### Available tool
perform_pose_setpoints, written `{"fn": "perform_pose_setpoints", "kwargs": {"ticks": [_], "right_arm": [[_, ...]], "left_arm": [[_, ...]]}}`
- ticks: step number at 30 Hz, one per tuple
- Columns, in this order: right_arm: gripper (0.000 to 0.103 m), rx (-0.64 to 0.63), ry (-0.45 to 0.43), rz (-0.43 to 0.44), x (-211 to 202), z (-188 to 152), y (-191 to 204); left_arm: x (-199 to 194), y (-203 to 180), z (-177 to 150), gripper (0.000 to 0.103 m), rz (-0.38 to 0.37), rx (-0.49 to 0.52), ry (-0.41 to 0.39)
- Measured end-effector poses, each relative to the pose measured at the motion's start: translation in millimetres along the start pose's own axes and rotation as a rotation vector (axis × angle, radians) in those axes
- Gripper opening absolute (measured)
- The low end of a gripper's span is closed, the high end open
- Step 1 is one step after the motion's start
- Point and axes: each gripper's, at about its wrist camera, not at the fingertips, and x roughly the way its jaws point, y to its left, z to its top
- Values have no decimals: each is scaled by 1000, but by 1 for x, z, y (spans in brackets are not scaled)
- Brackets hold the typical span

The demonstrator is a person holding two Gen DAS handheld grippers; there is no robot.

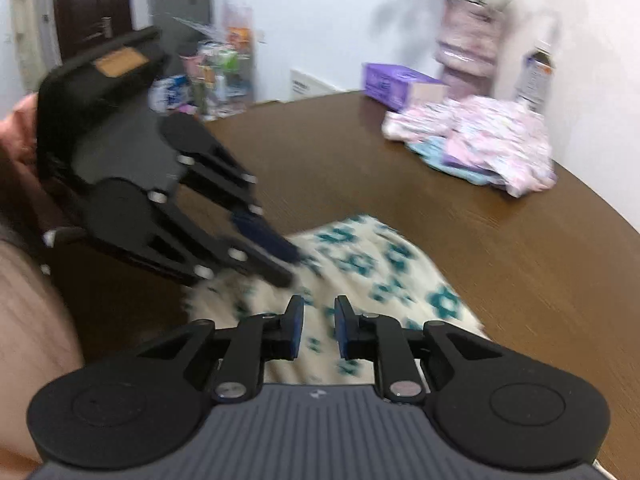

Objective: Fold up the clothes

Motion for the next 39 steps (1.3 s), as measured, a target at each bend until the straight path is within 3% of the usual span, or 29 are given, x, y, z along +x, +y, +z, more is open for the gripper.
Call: {"fn": "perform_pose_setpoints", "kwargs": {"ticks": [4, 7, 11, 14, 17, 24, 29, 33, 35, 37, 39], "right_arm": [[16, -19, 75, 22, 22, -4, 3], [14, 12, 77, 33, 24, -10, -6], [14, -7, 82, 20, 23, -8, -5], [16, -18, 24, 20, 10, -4, 0], [16, -15, 34, 24, 15, -7, -2], [14, -12, 57, 30, 26, -13, -4], [14, -21, 49, 13, 23, -15, -2], [24, -24, 20, -21, 5, -16, -2], [29, -49, -3, -9, -10, -17, 5], [43, -81, -11, 10, -19, -18, 12], [46, -112, -6, 29, -22, -20, 18]], "left_arm": [[-16, 6, -1, 14, -7, -7, -29], [-27, 9, -3, 14, -22, -24, -23], [-11, 2, -4, 11, -31, 14, 34], [-5, -3, -2, 11, -44, 41, 43], [-4, -6, -2, 11, -44, 60, 45], [-17, 9, 8, 14, -42, -20, -45], [12, 2, 11, 12, -57, 29, 22], [13, 1, 12, 11, -56, 30, 29], [14, -1, 11, 11, -53, 28, 29], [15, -1, 11, 12, -50, 24, 28], [15, -2, 11, 12, -43, 25, 28]]}}
